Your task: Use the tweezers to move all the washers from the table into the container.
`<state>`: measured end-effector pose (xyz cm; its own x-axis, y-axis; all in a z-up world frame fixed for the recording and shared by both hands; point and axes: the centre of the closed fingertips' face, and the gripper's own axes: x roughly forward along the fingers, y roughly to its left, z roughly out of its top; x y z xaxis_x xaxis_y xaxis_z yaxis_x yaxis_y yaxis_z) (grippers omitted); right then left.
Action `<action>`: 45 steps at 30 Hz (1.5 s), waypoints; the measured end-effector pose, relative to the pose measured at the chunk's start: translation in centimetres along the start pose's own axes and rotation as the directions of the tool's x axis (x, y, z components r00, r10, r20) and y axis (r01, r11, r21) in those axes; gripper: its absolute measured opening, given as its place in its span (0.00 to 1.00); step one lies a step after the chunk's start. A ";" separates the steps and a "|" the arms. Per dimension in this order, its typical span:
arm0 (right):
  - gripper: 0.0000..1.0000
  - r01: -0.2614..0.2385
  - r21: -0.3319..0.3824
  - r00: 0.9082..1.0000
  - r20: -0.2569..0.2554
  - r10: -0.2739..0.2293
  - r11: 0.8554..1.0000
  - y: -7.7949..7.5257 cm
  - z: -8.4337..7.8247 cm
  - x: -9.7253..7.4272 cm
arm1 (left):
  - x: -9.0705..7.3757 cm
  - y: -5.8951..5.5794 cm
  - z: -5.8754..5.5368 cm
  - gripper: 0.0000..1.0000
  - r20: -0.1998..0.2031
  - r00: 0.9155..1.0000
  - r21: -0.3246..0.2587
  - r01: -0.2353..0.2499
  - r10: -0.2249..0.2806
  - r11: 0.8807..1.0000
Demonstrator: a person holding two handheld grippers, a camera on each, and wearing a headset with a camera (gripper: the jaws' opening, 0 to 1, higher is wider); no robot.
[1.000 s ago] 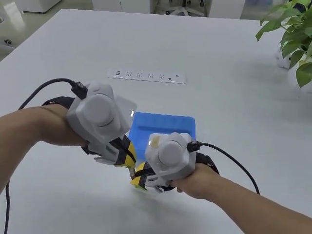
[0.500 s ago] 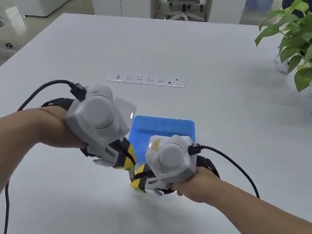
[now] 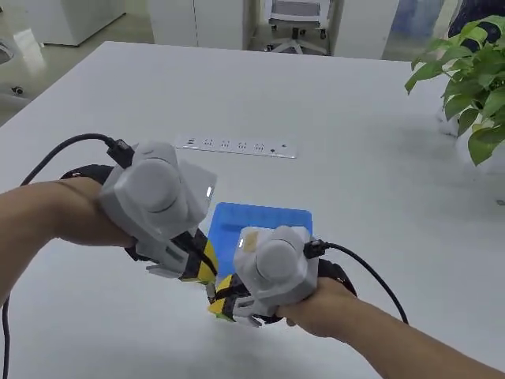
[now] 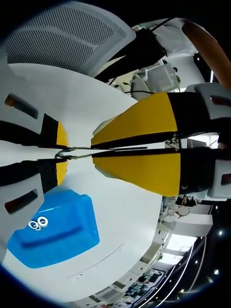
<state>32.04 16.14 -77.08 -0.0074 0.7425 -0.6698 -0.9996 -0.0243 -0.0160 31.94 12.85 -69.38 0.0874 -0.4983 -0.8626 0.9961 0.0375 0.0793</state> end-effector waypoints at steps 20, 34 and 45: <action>0.09 0.050 -0.037 0.999 0.008 -0.049 0.998 -2.0 1.9 -2.4 | -2.3 1.6 2.0 0.05 0.006 0.999 0.043 -0.046 0.046 0.998; 0.09 0.091 -0.040 0.996 0.009 -0.091 0.995 -4.7 2.1 -4.1 | -2.6 4.1 3.5 0.05 0.010 0.998 0.078 -0.059 0.058 0.995; 0.09 0.119 -0.033 0.993 0.010 -0.119 0.992 -7.0 1.5 -4.6 | -2.1 6.2 4.0 0.05 0.029 0.997 0.094 -0.067 0.065 0.993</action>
<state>39.07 13.92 -72.74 0.1113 0.7467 -0.6558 -0.9918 0.0421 -0.1203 37.89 10.64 -65.10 0.1516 -0.5194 -0.8410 0.9829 -0.0106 0.1837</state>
